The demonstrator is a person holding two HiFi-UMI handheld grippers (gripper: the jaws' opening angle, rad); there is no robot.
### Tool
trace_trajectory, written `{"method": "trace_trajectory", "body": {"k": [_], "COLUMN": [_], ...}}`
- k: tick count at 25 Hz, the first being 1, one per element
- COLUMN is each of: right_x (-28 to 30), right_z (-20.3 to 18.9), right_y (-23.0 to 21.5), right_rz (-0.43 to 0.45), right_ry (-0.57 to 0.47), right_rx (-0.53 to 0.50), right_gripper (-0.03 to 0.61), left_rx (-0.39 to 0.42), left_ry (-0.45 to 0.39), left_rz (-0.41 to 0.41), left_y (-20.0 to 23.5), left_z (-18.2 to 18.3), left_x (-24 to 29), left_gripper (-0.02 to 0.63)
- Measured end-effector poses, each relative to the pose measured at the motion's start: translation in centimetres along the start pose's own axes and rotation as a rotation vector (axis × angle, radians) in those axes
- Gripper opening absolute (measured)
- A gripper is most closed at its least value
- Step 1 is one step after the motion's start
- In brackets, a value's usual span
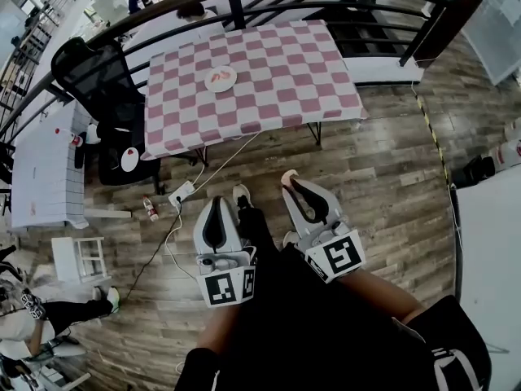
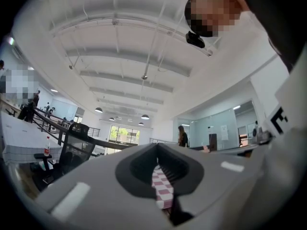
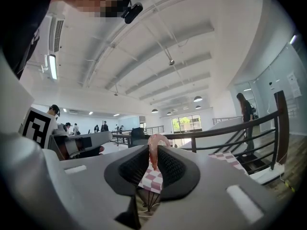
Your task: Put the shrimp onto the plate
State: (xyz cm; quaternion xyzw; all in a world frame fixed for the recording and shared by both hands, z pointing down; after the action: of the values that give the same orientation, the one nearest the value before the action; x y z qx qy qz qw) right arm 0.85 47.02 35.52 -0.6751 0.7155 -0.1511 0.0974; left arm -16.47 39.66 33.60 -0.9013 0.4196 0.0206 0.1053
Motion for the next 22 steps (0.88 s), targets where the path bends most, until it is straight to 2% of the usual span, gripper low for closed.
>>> {"method": "trace_trajectory", "body": {"k": [8,17,22], "right_x": [5.0,14.5,20.5], "right_z": [0.0,0.9,1.6], "right_y": [-1.3,-2.8,-3.5], "right_rz": [0.011,0.027,0.012], "right_ry": [0.026,0.052,0.065], "right_rx": [0.003,-0.006,-0.021], "right_gripper": [0.054,0.054,0.054], "left_rx": [-0.011,-0.034,0.018], "left_ry": [0.023,0.051,0.072], "left_rz": [-0.010,-0.001,-0.015], "left_y": [2.3,7.8,10.5], "left_z": [-2.0,-4.9,-6.3], "left_x": [4.3,12.4,17.4], "left_gripper": [0.011,0.011,0.011]}}
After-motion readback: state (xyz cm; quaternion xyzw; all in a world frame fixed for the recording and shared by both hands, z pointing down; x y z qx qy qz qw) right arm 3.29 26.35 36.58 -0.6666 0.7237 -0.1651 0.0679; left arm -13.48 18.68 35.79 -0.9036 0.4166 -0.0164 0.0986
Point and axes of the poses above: the fingertips, and each gripper's own axes: x forward along the fingers, y to its left, z out of its top, the point moved 7 cm from there along -x, backward along the fingers, and after that the axes turned 14 degrees about x, right-handed, at the moved point
